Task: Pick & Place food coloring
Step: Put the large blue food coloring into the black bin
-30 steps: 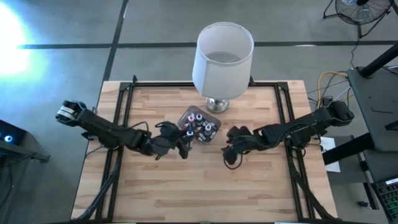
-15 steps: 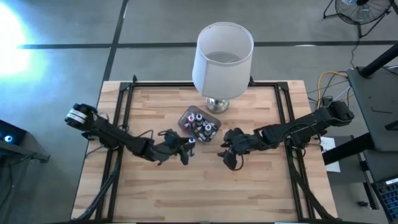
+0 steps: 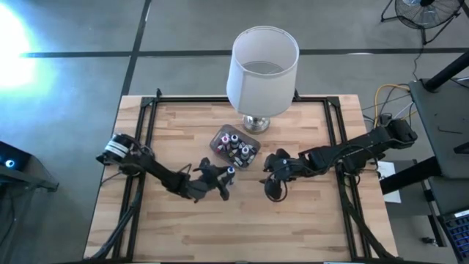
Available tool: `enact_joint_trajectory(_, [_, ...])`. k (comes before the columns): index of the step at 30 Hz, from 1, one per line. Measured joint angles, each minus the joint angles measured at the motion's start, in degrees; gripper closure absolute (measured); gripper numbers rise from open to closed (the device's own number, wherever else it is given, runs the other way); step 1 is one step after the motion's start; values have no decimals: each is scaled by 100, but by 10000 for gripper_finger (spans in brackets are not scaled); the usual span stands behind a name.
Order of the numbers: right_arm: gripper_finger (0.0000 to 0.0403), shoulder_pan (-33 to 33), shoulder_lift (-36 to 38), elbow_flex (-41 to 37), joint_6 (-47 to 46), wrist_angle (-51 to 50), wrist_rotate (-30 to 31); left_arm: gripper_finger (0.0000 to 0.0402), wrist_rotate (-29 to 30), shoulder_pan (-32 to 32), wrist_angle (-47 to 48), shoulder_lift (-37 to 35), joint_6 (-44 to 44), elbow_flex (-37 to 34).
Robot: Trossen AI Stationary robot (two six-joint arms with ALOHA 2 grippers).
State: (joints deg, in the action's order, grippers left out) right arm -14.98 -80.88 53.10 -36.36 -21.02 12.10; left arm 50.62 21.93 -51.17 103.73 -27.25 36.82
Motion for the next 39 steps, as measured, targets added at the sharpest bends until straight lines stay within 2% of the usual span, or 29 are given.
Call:
enact_joint_trajectory(11, [174, 13, -149, 0, 710, 196, -59, 303, 69, 74, -156, 316, 179, 7])
enact_joint_trajectory(16, [174, 116, -752, 2, 414, 1157, -532, 302, -64, 147, 18, 299, 149, 2])
enact_joint_trajectory(20, [174, 224, -1143, 12, -79, 1901, -609, 302, -238, 257, 110, 271, 136, -4])
enact_joint_trajectory(24, [174, 341, -1295, 292, -521, 1623, -612, 301, -283, 374, 535, 128, -52, -4])
enact_joint_trajectory(31, [172, 473, -1305, 769, -373, 1219, -481, 275, -371, 444, 1066, -21, -325, -1])
enact_joint_trajectory(39, [132, 563, -1524, 1146, -237, 1016, -452, 244, -668, 444, 1820, -376, -518, -6])
